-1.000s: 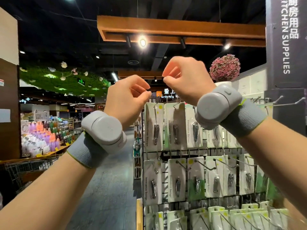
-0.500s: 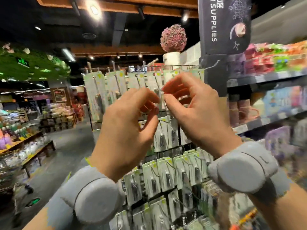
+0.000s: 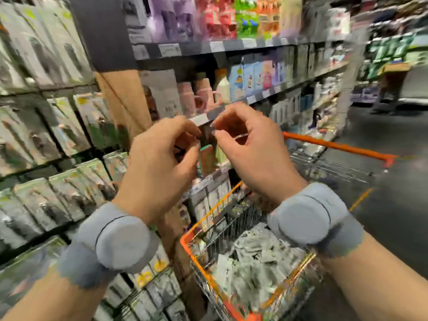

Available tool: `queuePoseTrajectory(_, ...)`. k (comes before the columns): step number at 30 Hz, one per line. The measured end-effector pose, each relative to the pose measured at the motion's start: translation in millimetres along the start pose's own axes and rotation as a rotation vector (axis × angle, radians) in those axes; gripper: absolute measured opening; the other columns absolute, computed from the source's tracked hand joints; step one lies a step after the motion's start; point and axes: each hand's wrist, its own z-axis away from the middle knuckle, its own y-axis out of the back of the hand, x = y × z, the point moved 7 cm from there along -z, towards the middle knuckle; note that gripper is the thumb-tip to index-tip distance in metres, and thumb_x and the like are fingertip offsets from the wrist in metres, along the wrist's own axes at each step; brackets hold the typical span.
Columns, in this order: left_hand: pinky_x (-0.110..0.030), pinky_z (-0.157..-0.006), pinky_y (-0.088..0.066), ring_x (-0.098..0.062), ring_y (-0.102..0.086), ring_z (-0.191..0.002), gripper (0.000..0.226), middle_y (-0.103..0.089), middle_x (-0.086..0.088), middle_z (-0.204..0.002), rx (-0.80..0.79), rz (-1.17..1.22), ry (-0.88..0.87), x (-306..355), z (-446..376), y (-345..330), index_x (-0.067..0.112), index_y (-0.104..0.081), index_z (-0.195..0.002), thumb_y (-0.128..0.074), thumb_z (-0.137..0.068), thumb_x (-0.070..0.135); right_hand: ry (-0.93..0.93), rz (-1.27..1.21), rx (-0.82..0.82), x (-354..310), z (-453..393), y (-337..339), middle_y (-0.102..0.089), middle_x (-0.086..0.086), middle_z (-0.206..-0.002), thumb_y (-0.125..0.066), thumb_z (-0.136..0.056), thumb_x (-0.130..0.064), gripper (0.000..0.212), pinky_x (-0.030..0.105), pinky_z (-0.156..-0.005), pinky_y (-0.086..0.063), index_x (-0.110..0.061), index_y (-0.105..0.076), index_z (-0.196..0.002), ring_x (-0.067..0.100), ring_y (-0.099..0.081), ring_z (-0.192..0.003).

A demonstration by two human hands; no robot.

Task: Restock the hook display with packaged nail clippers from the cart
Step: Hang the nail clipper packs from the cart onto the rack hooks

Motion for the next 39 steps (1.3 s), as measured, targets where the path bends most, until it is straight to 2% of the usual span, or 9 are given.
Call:
queuePoseTrajectory(7, -0.031, -0.072, -0.046, -0.015, -0.058, -0.073, 0.010, -0.062, 0.005, -0.076, -0.200, 0.049, 0.109, -2.5, 3.9, -136.1, 0.017, -0.063, -0.086, -0.058, -0.078, 0.020, -0.277, 0.080, -0.076, 123.7, 32.5, 54.9, -0.060, -0.007, -0.073, -0.058, -0.084, -0.001, 0.014, 0.014, -0.066, -0.041, -0.015, -0.062, -0.085, 0.008, -0.054, -0.066)
queuePoseTrajectory(11, -0.024, -0.070, -0.045, -0.003, -0.053, -0.065, 0.013, -0.054, 0.016, -0.068, -0.332, 0.120, 0.288, -35.9, 12.3, -213.3, 0.024, -0.058, -0.081, -0.063, -0.082, 0.012, -0.429, 0.129, -0.123, 204.0, 45.6, 64.0, -0.056, -0.012, -0.070, -0.057, -0.085, -0.001, 0.015, 0.007, -0.059, -0.038, -0.016, -0.060, -0.083, -0.004, -0.050, -0.059)
queuePoseTrajectory(17, -0.030, -0.079, -0.048, -0.020, -0.060, -0.080, 0.024, -0.062, 0.005, -0.075, -0.516, 0.191, 0.579, -121.7, 30.7, -325.8, 0.025, -0.055, -0.074, -0.062, -0.083, 0.005, -0.636, 0.231, -0.281, 328.5, 43.8, 44.1, -0.054, -0.009, -0.064, -0.056, -0.086, -0.005, 0.024, 0.018, -0.059, -0.040, -0.026, -0.057, -0.074, 0.002, -0.044, -0.049)
queuePoseTrajectory(22, -0.029, -0.082, -0.047, -0.022, -0.060, -0.083, 0.014, -0.064, 0.000, -0.081, -0.626, 0.158, 0.752, -177.9, 40.1, -416.4, 0.019, -0.058, -0.081, -0.060, -0.086, 0.006, -0.789, 0.317, -0.396, 434.1, 40.9, 18.0, -0.056, -0.004, -0.070, -0.050, -0.084, -0.001, 0.024, 0.019, -0.063, -0.040, -0.022, -0.058, -0.076, 0.011, -0.048, -0.063)
queuePoseTrajectory(25, -0.026, -0.079, -0.044, -0.025, -0.061, -0.089, 0.013, -0.063, 0.001, -0.087, -0.718, 0.112, 0.863, -213.8, 54.6, -477.6, 0.021, -0.057, -0.085, -0.060, -0.086, 0.008, -0.851, 0.366, -0.516, 498.7, 42.9, -1.8, -0.058, -0.003, -0.080, -0.049, -0.087, -0.003, 0.019, 0.027, -0.073, -0.045, -0.015, -0.064, -0.089, 0.017, -0.054, -0.079)
queuePoseTrajectory(28, -0.026, -0.076, -0.045, -0.026, -0.061, -0.095, 0.012, -0.066, -0.002, -0.103, -0.812, 0.051, 0.945, -239.8, 71.4, -521.2, 0.023, -0.061, -0.094, -0.058, -0.088, 0.013, -0.917, 0.441, -0.619, 549.4, 46.9, -12.1, -0.055, -0.008, -0.078, -0.046, -0.089, -0.004, 0.021, 0.027, -0.068, -0.045, -0.017, -0.062, -0.093, 0.018, -0.055, -0.078)
queuePoseTrajectory(32, -0.029, -0.083, -0.046, -0.029, -0.060, -0.105, 0.020, -0.065, -0.006, -0.111, -0.924, -0.036, 1.034, -277.8, 101.9, -584.5, 0.021, -0.064, -0.108, -0.059, -0.088, 0.021, -0.937, 0.552, -0.806, 634.5, 60.1, -37.0, -0.065, 0.009, -0.103, -0.047, -0.090, -0.005, 0.020, 0.032, -0.073, -0.049, -0.012, -0.062, -0.101, 0.027, -0.059, -0.092)
queuePoseTrajectory(36, -0.030, -0.084, -0.048, -0.030, -0.060, -0.104, 0.024, -0.065, -0.009, -0.113, -1.031, -0.098, 1.027, -305.6, 137.3, -647.0, 0.015, -0.064, -0.109, -0.061, -0.086, 0.021, -1.024, 0.631, -1.052, 720.7, 92.3, -61.4, -0.058, 0.009, -0.104, -0.043, -0.092, -0.003, 0.022, 0.031, -0.067, -0.040, -0.022, -0.047, -0.101, 0.023, -0.047, -0.084)
queuePoseTrajectory(39, -0.033, -0.095, -0.045, -0.030, -0.055, -0.113, 0.032, -0.059, -0.013, -0.123, -1.114, -0.102, 1.056, -312.4, 161.9, -687.5, 0.008, -0.058, -0.120, -0.059, -0.090, 0.016, -0.926, 0.625, -1.189, 757.3, 114.4, -81.1, -0.053, 0.015, -0.125, -0.049, -0.092, -0.008, 0.031, 0.025, -0.076, -0.029, -0.011, -0.050, -0.123, 0.020, -0.047, -0.097)
